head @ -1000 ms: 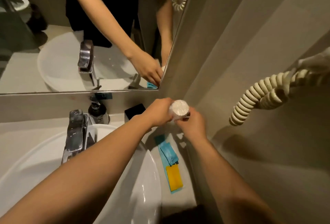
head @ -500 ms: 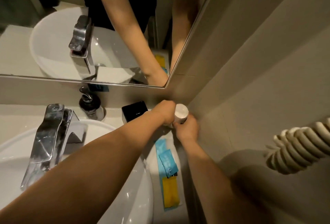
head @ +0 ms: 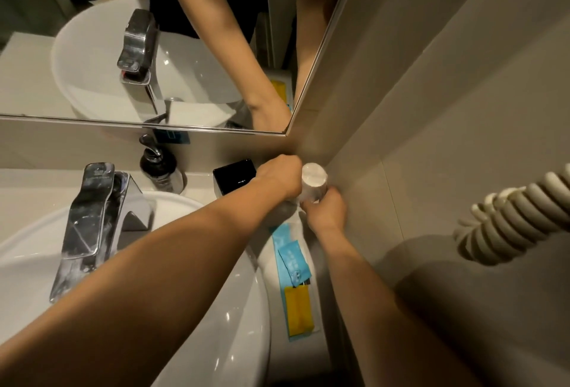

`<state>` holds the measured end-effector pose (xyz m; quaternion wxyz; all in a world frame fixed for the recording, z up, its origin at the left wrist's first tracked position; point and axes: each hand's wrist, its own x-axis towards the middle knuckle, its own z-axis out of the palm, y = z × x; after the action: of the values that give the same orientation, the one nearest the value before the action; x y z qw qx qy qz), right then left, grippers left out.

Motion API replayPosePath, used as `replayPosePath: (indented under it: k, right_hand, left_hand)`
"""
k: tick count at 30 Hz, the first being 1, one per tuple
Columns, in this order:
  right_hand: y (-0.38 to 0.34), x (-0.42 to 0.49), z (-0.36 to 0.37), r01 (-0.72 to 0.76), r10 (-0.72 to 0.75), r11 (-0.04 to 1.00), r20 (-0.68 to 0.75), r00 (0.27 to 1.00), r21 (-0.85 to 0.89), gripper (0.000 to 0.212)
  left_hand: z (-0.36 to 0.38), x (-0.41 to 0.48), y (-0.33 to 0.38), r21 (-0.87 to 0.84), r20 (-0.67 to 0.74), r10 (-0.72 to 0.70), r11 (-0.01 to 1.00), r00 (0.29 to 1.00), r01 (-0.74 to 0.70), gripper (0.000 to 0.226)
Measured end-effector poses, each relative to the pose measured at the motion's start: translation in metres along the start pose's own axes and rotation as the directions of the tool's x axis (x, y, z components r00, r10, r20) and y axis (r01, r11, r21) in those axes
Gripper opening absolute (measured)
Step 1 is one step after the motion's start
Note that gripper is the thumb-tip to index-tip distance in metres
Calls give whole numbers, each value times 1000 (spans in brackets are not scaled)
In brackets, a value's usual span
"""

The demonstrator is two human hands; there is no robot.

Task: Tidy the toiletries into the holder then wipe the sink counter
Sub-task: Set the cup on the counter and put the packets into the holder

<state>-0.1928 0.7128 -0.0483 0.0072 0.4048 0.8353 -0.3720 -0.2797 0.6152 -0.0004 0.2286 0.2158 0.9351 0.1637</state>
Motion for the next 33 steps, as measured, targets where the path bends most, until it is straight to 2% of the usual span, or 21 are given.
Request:
replayPosePath:
  k: [6, 10, 14, 20, 22, 28, 33]
  right_hand:
    - [17, -43, -7, -22, 21, 997, 13, 1000, 73, 47]
    - [32, -69, -13, 1, -1, 1000, 46, 999, 3, 46]
    - [50, -95, -21, 43, -32, 992, 95, 995, -115, 44]
    - [60, -118, -23, 97, -49, 955, 172, 984, -280, 43]
    - [61, -121, -22, 104, -46, 944, 187, 981, -313, 40]
    - [64, -128, -20, 150, -84, 928, 199, 976, -341, 26]
    - [55, -143, -14, 214, -164, 930, 184, 969, -300, 39]
  left_hand:
    - [-12, -52, -8, -3, -201, 118, 993, 973, -121, 26]
    - [-3, -97, -19, -65, -290, 120, 987, 949, -145, 43]
    - [21, -137, -28, -161, -241, 27, 985, 970, -68, 39]
    - [52, -170, -34, 23, -223, 158, 987, 962, -157, 30]
    - [61, -183, -38, 23, -242, 174, 984, 955, -174, 31]
    - [66, -225, -78, -43, -349, 36, 998, 937, -55, 41]
    - [67, -256, -125, -123, -370, -107, 990, 923, 66, 52]
